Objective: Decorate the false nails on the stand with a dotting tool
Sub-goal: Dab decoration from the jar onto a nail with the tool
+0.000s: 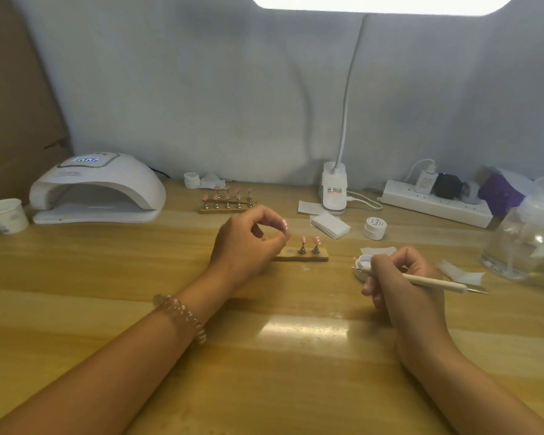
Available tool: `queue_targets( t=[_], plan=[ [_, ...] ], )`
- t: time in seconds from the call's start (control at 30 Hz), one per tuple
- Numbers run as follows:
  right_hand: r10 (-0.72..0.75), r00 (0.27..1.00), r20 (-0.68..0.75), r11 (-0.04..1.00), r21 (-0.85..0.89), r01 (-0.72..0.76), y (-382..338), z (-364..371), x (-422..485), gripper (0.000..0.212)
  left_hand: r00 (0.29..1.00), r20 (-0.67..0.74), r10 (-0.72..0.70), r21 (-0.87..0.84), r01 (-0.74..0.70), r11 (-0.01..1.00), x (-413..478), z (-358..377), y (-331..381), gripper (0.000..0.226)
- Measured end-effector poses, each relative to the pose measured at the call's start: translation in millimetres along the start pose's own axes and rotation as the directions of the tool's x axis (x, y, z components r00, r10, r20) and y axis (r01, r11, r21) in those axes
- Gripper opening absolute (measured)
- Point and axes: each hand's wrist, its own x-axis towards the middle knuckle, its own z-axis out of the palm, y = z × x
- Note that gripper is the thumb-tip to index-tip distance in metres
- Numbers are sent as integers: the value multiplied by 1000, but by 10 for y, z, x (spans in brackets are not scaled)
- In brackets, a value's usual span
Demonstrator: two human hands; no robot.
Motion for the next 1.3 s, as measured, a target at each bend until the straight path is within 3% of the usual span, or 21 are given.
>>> queue_targets(
  t=[0.23, 0.4, 0.6, 0.9, 1.17, 1.3],
  plan=[
    [12, 1000, 24, 1000, -11, -11, 18, -1, -4, 24, 994, 23, -107, 35, 106, 994, 130, 72, -98, 14],
    [7, 1000, 30, 999, -32, -6, 28, 12, 22, 23, 996, 77, -50, 80, 44, 996, 149, 116, -179, 11],
    [-6, 999, 39, 998, -65, 8, 44, 12, 19, 23, 991, 136, -3, 148, -18, 989, 154, 125, -177, 22],
    [-12, 999, 52, 995, -94, 17, 77, 2, 32, 23, 985, 172, -21, 207, -15, 978, 152, 129, -185, 22],
    [-14, 999, 52, 998, -66, 17, 99, -15, 52, 23, 988, 103, -114, 326, 75, 942, 151, 106, -198, 17],
    [-17, 999, 46, 998, -54, 20, 107, -27, 56, 25, 987, 100, -122, 306, 86, 948, 153, 81, -198, 16]
  ],
)
